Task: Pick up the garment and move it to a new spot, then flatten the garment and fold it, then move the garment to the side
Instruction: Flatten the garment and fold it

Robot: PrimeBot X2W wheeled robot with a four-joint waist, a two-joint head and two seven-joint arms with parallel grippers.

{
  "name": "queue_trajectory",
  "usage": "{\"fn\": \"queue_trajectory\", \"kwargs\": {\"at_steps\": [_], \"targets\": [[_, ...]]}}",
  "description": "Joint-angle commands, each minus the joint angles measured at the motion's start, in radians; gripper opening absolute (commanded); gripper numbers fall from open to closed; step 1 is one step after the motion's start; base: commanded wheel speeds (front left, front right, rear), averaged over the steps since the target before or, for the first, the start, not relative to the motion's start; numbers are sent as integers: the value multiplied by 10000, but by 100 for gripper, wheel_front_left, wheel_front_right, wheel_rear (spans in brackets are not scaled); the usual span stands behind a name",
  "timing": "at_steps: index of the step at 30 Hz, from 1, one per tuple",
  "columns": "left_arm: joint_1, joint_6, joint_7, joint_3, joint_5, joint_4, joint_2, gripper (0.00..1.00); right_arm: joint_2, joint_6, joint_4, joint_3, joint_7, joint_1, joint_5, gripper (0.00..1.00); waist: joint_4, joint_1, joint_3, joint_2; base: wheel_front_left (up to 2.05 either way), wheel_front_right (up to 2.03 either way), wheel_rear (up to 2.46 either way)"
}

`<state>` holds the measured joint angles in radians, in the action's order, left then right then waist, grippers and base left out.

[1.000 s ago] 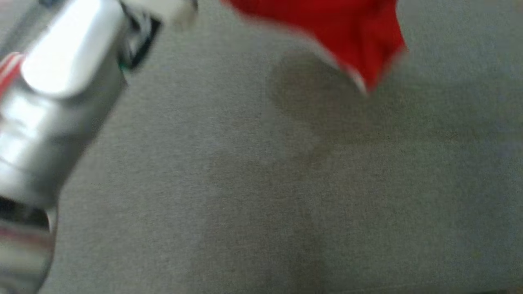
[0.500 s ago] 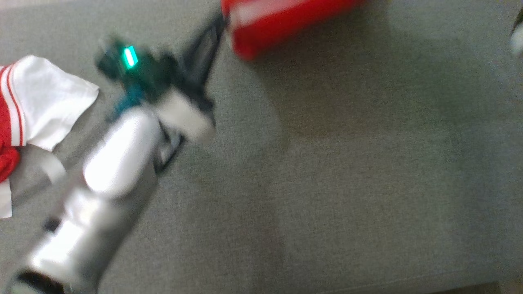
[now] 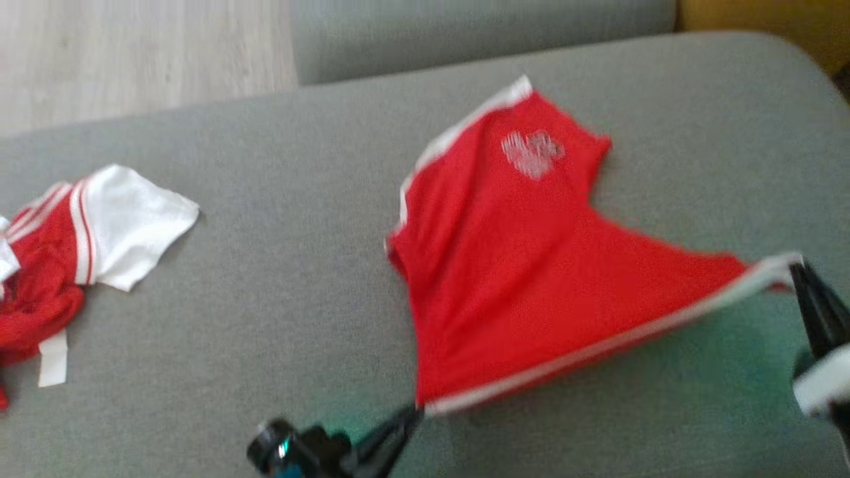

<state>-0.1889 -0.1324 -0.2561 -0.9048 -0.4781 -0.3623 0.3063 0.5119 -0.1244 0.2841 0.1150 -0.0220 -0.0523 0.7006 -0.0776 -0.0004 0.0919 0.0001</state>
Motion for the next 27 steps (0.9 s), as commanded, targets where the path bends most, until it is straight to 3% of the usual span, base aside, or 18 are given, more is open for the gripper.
{"fn": "queue_trajectory", "kwargs": {"at_steps": [1,7,10,13,20,27], "targets": [[-54,34,39,324,-125,343,436,0,354,-63,-631,-408,99,193,-121,0,87,4,-479,-1,0,0,0],[912,232,714,271,-681,2022,933,0,-526,-63,-3570,-2752,1619,2738,-1070,0,472,4,-714,-1,0,0,0],[774,321,939,467,-962,2668,894,0,-1098,-63,-4714,-3407,2400,2832,-1489,0,692,4,-508,-1,0,0,0],[214,319,1116,695,-1248,2841,549,0,-1484,-63,-5100,-3598,3002,2181,-1799,0,974,4,-143,-1,0,0,0],[-1863,146,1790,1102,-2133,2242,-402,0,-1315,-63,-3860,-3006,3875,-786,-2152,0,1645,4,1173,-1,0,0,0],[-3389,57,2132,1144,-2575,1423,-761,0,-856,-63,-1876,-2074,3906,-3183,-2354,0,2065,4,2032,-1,0,0,0]]}}
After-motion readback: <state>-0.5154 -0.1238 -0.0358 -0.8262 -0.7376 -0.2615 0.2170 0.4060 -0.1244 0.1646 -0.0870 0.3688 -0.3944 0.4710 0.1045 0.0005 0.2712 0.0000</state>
